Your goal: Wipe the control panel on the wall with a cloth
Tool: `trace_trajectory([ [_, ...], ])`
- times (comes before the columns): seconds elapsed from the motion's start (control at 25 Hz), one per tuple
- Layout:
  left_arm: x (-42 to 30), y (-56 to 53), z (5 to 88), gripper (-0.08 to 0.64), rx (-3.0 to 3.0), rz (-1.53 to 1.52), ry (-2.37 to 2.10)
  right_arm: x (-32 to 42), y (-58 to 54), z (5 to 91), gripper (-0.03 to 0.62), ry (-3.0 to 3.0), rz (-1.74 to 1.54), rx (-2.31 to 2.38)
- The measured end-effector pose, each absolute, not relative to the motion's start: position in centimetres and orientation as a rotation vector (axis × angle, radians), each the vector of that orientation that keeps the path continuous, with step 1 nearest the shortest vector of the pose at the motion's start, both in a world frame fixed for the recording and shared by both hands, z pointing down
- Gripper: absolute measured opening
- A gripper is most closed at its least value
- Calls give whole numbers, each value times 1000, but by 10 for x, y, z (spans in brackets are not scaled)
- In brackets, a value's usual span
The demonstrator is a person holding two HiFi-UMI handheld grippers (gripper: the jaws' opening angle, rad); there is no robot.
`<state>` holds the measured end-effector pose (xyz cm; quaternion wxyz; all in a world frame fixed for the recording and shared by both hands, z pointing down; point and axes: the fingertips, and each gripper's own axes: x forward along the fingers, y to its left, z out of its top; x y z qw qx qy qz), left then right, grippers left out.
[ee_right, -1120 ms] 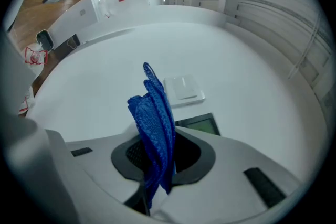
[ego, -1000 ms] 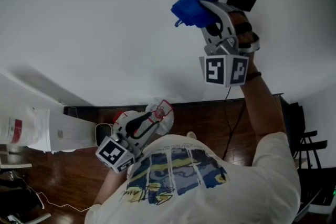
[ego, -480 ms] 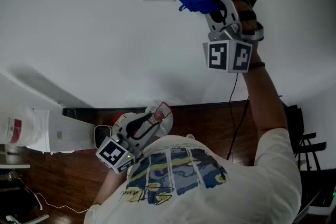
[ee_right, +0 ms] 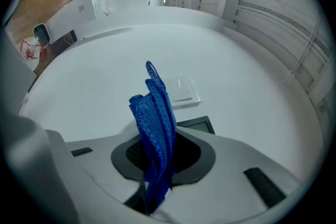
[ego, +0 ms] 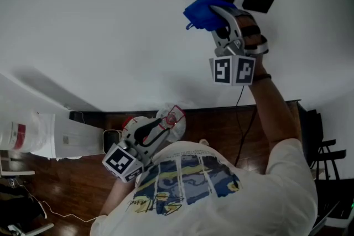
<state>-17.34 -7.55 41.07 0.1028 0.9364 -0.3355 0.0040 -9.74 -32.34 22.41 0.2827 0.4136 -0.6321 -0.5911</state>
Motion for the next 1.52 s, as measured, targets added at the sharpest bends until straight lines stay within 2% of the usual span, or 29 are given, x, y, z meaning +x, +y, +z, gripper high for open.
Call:
trace_trajectory([
  [0.24, -178, -72, 408, 115, 2750, -8, -1006, -97, -333, 258, 89, -1713, -1509, 1074],
  [0.4, -187, -66, 417, 115, 2748, 44, -1008, -97, -337, 261, 89, -1716, -1501, 1078],
  [0.68, -191, -55, 403, 115, 2737, -36, -1010, -91, -330, 257, 89, -1737, -1488, 1111],
  [1.16, -196, -49, 408, 115, 2738, -68, -1038, -92, -237, 270, 89, -2032, -1273, 1121],
  [1.32, -176, -42, 397, 115, 2766, -61, -1076, -71, -198, 274, 89, -2169, -1174, 1141],
  [1.52, -131, -23, 379, 115, 2766, -73, -1165, -5, -144, 282, 89, -2340, -1012, 1155],
])
